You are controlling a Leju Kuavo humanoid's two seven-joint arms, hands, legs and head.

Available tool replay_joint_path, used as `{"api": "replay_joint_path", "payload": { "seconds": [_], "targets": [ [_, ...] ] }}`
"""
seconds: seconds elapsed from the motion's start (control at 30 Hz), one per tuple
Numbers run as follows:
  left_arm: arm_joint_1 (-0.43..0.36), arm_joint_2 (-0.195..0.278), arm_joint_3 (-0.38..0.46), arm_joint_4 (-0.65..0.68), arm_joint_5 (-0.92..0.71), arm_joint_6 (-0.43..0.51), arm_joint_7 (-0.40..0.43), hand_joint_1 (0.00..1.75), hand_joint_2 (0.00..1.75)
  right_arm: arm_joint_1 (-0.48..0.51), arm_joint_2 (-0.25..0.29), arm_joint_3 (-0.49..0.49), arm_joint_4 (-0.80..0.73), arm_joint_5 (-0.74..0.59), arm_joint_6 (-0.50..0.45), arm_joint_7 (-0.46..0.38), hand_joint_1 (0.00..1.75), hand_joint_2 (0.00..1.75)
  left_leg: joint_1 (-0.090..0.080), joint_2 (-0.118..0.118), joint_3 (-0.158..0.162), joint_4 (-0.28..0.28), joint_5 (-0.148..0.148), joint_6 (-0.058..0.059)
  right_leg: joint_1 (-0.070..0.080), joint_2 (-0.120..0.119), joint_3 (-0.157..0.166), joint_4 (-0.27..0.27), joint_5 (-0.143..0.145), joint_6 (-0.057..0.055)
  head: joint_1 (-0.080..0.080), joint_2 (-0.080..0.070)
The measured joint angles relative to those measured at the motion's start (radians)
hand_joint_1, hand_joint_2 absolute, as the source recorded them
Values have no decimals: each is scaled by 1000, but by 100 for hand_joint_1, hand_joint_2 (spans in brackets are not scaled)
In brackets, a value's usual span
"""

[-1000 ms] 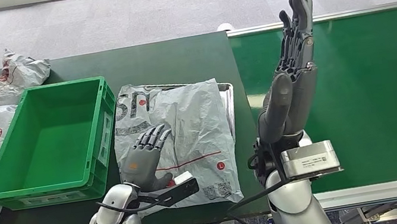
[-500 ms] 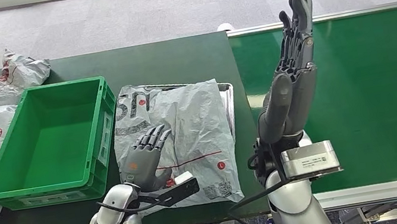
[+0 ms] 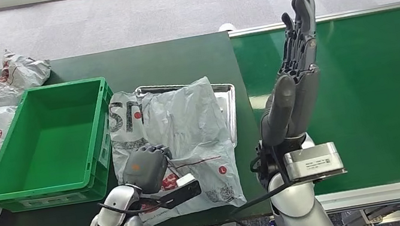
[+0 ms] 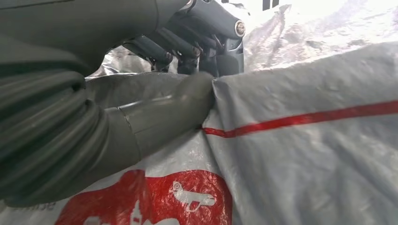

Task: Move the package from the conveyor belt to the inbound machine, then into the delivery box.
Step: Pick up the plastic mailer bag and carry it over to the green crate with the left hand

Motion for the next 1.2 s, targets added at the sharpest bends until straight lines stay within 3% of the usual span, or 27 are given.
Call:
{"api": "replay_joint_path", "payload": {
  "seconds": [0.4, 0.57, 0.8, 1.0, 1.2],
  "targets": [
    [-9, 0, 0, 6, -9, 15, 2, 175, 175, 5, 0, 0, -9, 1, -4, 0, 0, 0, 0, 0, 0, 0, 0, 0, 0, 0, 0, 0, 0, 0, 0, 0],
    [-12, -3, 10, -52, -22, 242, 11, 175, 175, 26, 0, -2, -34, 8, -11, 0, 0, 0, 0, 0, 0, 0, 0, 0, 0, 0, 0, 0, 0, 0, 0, 0],
    [-14, -7, 27, -124, -15, 289, 11, 175, 175, 37, 0, -3, -59, 12, -15, 0, 0, 0, 0, 0, -1, 0, 0, 0, 0, 0, 0, 0, 0, 0, 0, 0],
    [-9, -13, 76, -209, 72, 574, -21, 175, 175, 38, 0, -3, -61, 13, -45, -1, 0, 0, 0, 0, -1, 0, 0, 0, 0, 0, -1, 0, 0, 0, 0, 0],
    [-35, -17, 147, -270, 4, 641, -3, 175, 175, 32, 0, -2, -58, 9, -74, -10, 0, 0, 1, 0, -1, 0, 0, 0, 0, 0, 0, 0, 0, 0, 0, 0]
  ]
}}
